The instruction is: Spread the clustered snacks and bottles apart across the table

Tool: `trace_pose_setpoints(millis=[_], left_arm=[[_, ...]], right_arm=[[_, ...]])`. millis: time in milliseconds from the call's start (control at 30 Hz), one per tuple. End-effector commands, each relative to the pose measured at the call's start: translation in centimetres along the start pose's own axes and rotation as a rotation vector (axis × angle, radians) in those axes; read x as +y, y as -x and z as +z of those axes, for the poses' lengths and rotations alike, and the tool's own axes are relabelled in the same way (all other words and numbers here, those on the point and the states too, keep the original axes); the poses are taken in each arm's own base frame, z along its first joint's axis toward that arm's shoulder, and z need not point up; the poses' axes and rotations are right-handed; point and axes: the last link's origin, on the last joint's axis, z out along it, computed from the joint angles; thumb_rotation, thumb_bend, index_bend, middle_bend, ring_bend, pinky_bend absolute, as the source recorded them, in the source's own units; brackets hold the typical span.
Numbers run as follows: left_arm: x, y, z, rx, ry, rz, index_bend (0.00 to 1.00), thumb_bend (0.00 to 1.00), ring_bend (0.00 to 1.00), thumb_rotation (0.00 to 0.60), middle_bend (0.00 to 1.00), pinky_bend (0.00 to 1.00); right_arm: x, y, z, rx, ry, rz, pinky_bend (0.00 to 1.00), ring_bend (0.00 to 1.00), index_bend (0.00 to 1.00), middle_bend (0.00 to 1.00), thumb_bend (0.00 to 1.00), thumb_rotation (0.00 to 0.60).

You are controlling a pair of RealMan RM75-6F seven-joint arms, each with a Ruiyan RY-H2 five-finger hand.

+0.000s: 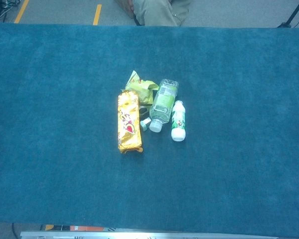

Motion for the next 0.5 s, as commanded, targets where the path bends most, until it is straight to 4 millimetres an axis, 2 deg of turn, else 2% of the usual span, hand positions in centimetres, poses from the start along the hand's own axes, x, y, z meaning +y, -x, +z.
trace_pose_setpoints(millis=[33, 267, 500], left_arm=[[0.0, 0.0, -0.1, 0.001, -0.003, -0.001, 0.25, 0.31, 0.05, 0.6, 0.23, 0.13], [0.1, -0.3, -0.2, 0.007, 0.001, 0.003, 0.25, 0.31, 0.05, 0.6, 0.23, 0.13], [0.0, -0.5, -0.4, 0.013, 0.003, 0.003, 0.25, 0.31, 0.05, 0.6, 0.23, 0.13]], right_arm=[[0.0, 0.0, 0.0, -0.005, -0.006, -0.001, 0.44, 0.28, 0.26, 0.33, 0.08, 0.6], [-0.9, 0.0, 0.5, -0.037, -0.087, -0.038, 0.44, 0.28, 0.26, 0.33, 0.08, 0.6], [-3.9, -0.3, 2.6, -0.076, -0.287, -0.165, 0.44, 0.28, 0.26, 0.33, 0.08, 0.6]])
